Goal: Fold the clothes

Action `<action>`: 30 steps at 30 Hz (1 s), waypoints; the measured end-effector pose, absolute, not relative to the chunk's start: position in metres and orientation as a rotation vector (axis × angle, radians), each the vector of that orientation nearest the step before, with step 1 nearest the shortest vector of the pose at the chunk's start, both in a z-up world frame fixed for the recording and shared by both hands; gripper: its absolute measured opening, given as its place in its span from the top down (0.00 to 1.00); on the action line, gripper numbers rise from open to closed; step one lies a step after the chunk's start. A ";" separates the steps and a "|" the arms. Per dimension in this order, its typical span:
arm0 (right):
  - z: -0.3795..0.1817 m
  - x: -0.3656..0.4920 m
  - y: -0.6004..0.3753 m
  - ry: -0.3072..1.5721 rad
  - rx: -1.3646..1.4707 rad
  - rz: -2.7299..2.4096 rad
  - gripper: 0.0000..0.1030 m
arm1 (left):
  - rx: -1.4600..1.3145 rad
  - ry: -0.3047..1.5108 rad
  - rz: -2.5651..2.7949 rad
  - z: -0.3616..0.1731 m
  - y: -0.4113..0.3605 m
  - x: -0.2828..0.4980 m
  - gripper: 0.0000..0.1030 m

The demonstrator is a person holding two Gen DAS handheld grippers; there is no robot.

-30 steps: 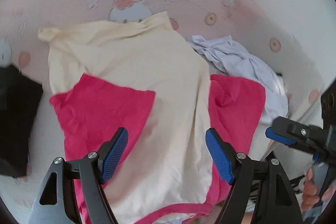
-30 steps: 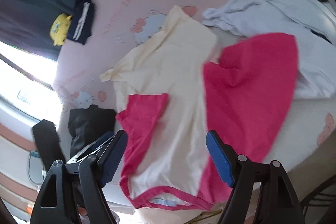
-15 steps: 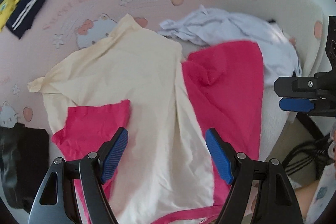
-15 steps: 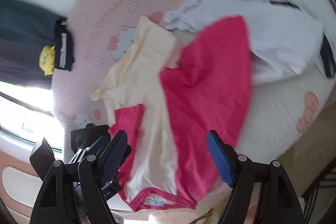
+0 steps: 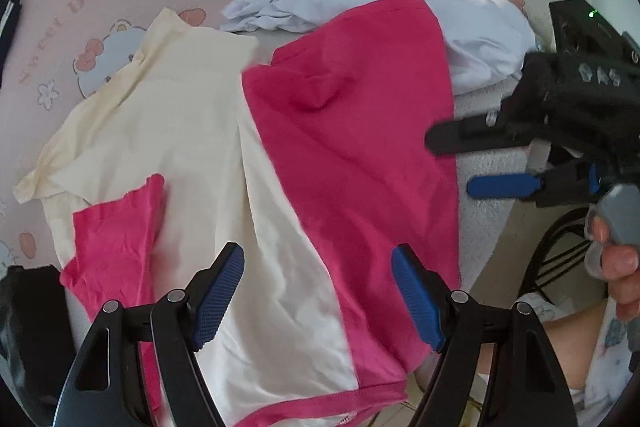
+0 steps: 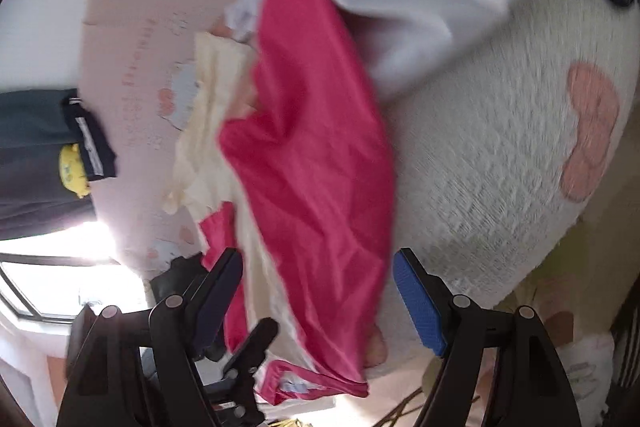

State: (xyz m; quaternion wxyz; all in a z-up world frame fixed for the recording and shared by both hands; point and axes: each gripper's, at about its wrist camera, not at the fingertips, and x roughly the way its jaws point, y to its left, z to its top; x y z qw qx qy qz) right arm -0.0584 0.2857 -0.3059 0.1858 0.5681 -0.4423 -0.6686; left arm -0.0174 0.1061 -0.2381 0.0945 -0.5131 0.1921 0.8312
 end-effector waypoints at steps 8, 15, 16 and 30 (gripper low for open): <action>-0.320 -0.059 0.294 -1.374 1.561 -1.799 0.24 | -1.414 0.713 2.373 -0.241 0.127 -0.010 0.27; -0.326 -0.071 0.294 -1.405 1.561 -1.740 0.32 | -1.561 0.489 2.301 -0.252 0.121 -0.020 0.27; -0.326 -0.072 0.293 -1.367 1.587 -1.766 0.57 | -1.574 0.476 2.296 -0.254 0.121 -0.021 0.27; -0.314 -0.087 0.285 -1.268 1.631 -1.758 0.87 | -1.664 0.318 2.270 -0.258 0.123 -0.036 0.27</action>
